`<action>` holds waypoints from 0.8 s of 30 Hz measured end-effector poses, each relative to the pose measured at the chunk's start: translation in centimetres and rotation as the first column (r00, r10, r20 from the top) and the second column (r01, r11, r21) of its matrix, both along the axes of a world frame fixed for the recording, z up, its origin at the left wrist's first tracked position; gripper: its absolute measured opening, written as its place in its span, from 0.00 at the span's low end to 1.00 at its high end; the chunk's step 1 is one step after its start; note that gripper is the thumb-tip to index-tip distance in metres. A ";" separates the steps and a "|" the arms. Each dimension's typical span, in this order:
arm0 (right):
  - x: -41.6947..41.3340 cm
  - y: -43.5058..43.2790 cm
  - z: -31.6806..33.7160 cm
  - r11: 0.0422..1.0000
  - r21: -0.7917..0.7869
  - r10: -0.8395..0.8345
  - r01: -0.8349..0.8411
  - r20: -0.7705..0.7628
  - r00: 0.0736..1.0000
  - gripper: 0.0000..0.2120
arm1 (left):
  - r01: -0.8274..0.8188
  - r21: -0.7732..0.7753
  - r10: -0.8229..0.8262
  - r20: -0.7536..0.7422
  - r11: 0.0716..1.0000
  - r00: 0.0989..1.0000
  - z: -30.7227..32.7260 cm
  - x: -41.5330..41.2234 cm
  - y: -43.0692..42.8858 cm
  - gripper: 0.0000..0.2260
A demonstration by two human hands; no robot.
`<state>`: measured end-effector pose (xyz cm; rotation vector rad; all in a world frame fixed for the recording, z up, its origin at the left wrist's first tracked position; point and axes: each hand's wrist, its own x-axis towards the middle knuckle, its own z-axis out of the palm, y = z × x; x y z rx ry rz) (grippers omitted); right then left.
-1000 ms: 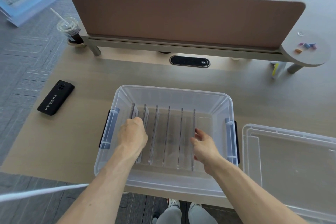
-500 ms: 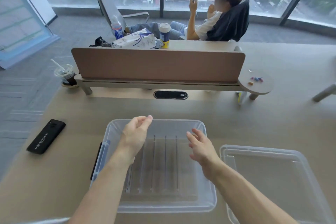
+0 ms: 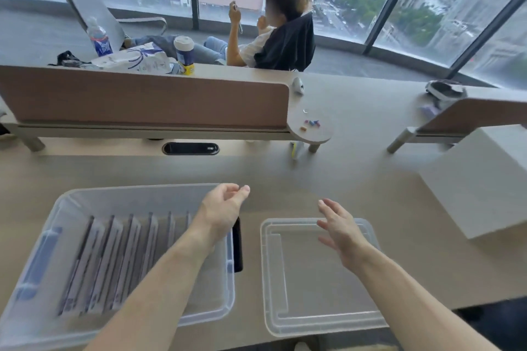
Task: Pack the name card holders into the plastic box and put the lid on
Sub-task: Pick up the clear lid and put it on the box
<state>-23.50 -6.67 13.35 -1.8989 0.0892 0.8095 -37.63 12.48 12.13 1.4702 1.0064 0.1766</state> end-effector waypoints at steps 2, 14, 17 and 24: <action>2.3 -3.1 -0.6 1.000 -0.017 -0.005 0.005 0.003 1.000 0.21 | 0.028 -0.008 -0.028 -0.033 1.000 0.999 -1.1 2.4 -2.2 0.18; 17.7 -20.7 -8.9 0.977 -0.195 0.082 -0.083 -0.014 0.997 0.22 | -0.132 -0.144 0.064 -0.402 0.981 0.914 -10.7 10.5 -12.7 0.22; 18.8 -22.1 -10.7 0.964 -0.240 0.107 -0.117 -0.055 0.993 0.22 | -0.221 -0.153 0.122 -0.484 0.963 0.867 -12.2 10.0 -14.0 0.29; 18.9 -21.7 -16.0 0.925 -0.328 0.155 -0.191 -0.134 0.979 0.25 | -0.299 -0.132 0.174 -0.572 0.945 0.802 -16.6 9.4 -14.9 0.27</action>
